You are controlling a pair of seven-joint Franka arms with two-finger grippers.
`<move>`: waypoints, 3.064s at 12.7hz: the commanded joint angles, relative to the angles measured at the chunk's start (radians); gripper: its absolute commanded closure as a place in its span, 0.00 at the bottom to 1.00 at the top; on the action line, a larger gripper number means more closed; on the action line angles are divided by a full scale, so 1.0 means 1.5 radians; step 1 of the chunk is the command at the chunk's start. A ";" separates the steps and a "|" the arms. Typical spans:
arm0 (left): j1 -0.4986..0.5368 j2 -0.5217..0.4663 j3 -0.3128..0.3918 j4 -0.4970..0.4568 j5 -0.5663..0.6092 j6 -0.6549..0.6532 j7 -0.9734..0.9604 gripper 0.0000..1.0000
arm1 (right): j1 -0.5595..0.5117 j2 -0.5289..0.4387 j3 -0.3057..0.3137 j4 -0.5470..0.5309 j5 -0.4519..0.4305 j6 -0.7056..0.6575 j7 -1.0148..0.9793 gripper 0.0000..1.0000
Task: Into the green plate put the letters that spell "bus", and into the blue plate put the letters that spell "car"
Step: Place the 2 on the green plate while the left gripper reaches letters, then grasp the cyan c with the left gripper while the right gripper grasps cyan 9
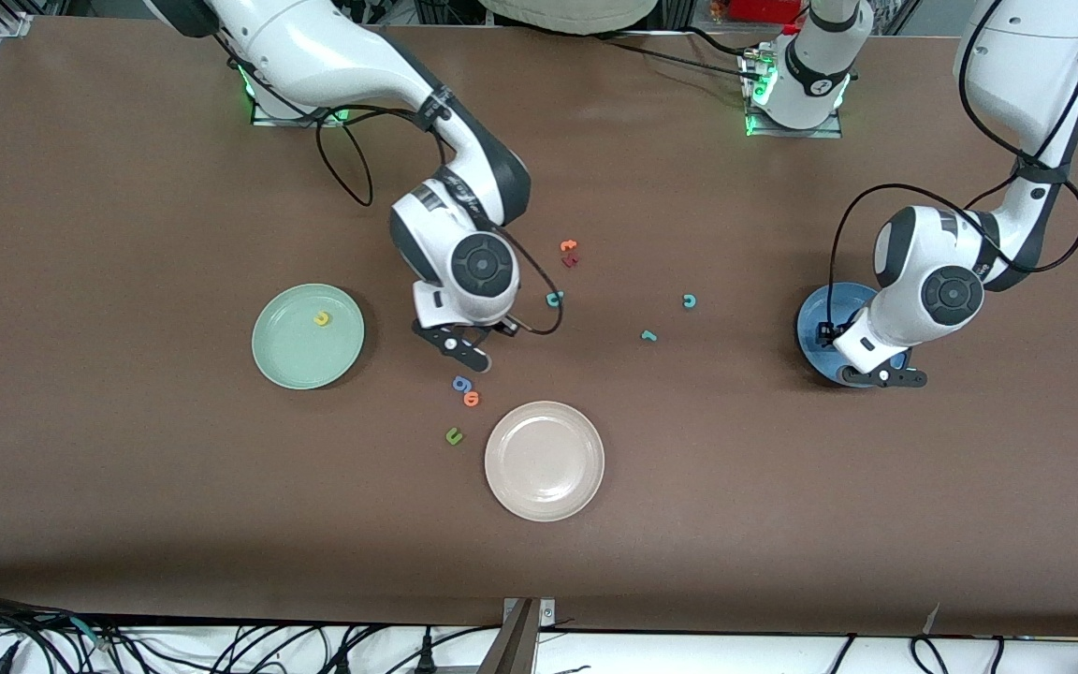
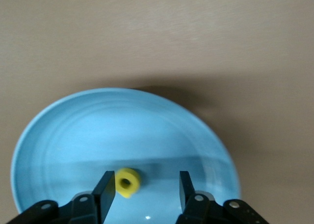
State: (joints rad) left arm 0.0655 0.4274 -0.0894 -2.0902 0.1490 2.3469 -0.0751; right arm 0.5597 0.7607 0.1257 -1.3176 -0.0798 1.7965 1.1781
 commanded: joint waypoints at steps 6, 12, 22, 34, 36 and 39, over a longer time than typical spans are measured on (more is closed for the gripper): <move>-0.109 -0.049 -0.050 0.005 -0.079 -0.084 -0.206 0.32 | -0.032 -0.120 -0.147 -0.290 -0.010 0.054 -0.279 0.78; -0.192 -0.027 -0.077 -0.004 -0.080 -0.036 -0.219 0.21 | -0.031 -0.122 -0.189 -0.303 -0.002 0.061 -0.333 0.19; -0.224 0.004 -0.077 -0.085 -0.068 0.112 -0.192 0.22 | 0.002 -0.163 -0.050 -0.250 0.173 0.174 0.019 0.05; -0.220 0.003 -0.077 -0.085 -0.069 0.119 -0.186 0.75 | 0.169 0.023 -0.052 -0.183 0.049 0.481 0.438 0.19; -0.212 -0.003 -0.076 -0.082 -0.069 0.118 -0.140 0.84 | 0.174 0.037 -0.052 -0.178 0.048 0.482 0.438 0.19; -0.163 -0.036 -0.076 -0.078 -0.070 0.098 -0.082 0.86 | 0.175 0.042 -0.052 -0.174 0.047 0.483 0.437 0.32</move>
State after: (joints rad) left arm -0.2312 0.4296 -0.2019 -2.1984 0.0542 2.5182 -0.2836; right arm 0.8103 0.7968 0.0553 -1.6118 0.0132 2.5207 1.8052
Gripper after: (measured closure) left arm 0.758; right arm 0.238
